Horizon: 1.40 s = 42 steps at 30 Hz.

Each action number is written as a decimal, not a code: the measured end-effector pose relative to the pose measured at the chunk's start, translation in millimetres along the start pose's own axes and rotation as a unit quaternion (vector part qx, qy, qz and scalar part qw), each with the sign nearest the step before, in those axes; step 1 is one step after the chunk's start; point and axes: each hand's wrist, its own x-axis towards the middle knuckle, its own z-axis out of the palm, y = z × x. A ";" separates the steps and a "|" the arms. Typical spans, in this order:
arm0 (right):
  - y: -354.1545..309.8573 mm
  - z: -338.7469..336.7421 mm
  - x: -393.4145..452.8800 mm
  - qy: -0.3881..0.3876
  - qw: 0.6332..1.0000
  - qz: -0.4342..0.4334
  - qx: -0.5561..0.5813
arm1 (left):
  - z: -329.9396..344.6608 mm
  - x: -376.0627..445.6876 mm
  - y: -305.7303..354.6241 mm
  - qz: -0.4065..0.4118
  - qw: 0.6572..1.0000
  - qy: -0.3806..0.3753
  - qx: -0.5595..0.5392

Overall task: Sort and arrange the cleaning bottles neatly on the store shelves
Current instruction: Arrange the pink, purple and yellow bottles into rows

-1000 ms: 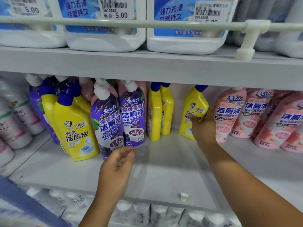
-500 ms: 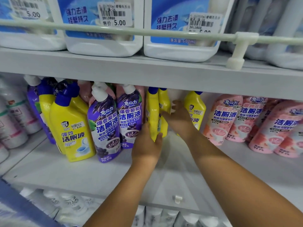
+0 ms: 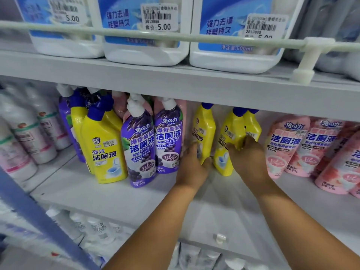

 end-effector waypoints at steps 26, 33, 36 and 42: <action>-51.4 -2.0 -63.7 -0.149 0.947 0.005 0.286 | -120.8 -60.8 -24.5 -0.047 0.983 0.107 -0.144; 27.5 -71.0 -43.0 -0.074 0.960 0.032 0.267 | -58.6 -31.9 7.2 -0.033 0.981 0.024 -0.189; 45.5 -70.8 -30.5 -0.077 0.960 0.019 0.269 | -33.9 -20.7 10.0 -0.038 0.987 0.002 -0.158; 57.7 -52.6 1.0 -0.111 0.968 -0.028 0.224 | -16.5 -6.1 18.8 -0.027 0.993 -0.032 -0.106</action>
